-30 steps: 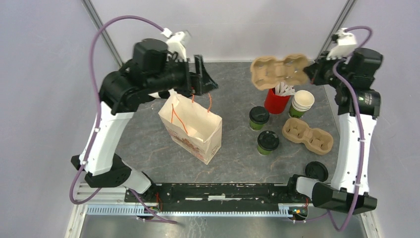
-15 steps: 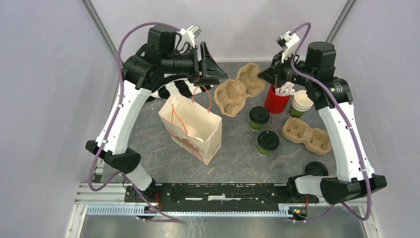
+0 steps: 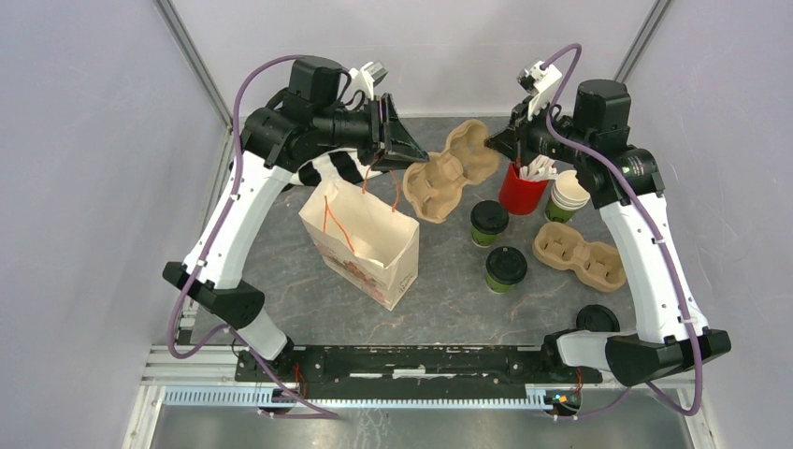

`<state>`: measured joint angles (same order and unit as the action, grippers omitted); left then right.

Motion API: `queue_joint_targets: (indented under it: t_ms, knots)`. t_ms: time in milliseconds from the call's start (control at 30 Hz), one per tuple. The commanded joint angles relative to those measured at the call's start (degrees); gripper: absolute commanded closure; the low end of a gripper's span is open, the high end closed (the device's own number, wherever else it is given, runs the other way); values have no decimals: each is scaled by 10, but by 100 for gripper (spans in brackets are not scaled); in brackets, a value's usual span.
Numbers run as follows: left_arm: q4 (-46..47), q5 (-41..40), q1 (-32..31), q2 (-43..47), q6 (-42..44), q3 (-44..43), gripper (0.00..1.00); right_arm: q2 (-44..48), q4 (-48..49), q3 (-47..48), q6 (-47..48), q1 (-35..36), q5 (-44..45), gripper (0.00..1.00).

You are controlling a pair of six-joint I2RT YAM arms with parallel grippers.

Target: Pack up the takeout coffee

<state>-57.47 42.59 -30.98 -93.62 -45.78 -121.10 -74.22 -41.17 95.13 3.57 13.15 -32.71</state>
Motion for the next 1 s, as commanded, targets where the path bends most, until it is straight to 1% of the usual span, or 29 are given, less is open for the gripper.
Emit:
queue_joint_targets:
  t_ms: [0, 33, 100, 400, 433, 500, 533, 567, 633, 700, 800, 867, 967]
  knots:
    - [-21, 7, -3, 36, 25, 4, 56, 10, 13, -2, 11, 6, 10, 100]
    - [-20, 5, -2, 37, 25, 6, 57, 10, 13, -4, 11, 8, 11, 100]
    - [-20, 1, -3, 36, 23, 5, 62, 9, 12, -4, 11, 12, 12, 100]
    - [-20, -3, -5, 28, 23, 2, 96, 0, 8, 18, -2, 19, 42, 100]
    - [-20, -5, -5, 28, 23, 1, 98, 0, 8, 21, -7, 19, 48, 99]
    - [-19, -17, -5, 29, 25, -3, 98, 3, 10, 23, -24, 19, 73, 88]
    - [-13, -24, -5, 31, 25, -3, 98, 6, 11, 22, -34, 19, 98, 80]
    - [-5, -33, -5, 34, 24, -1, 98, 10, 11, 19, -63, 20, 125, 69]
    - [17, -59, -5, 45, 20, 9, 98, 18, 1, 17, -121, 18, 180, 44]
    - [56, -74, -5, 61, 12, 36, 98, 32, 7, 6, -178, 14, 183, 28]
    - [119, -81, -4, 84, -5, 87, 98, 64, 47, -32, -250, 11, 150, 11]
    - [148, -80, -4, 89, -14, 107, 98, 82, 78, -53, -281, 11, 128, 4]
    - [172, -87, -4, 91, -12, 114, 98, 98, 106, -73, -329, 10, 105, 3]
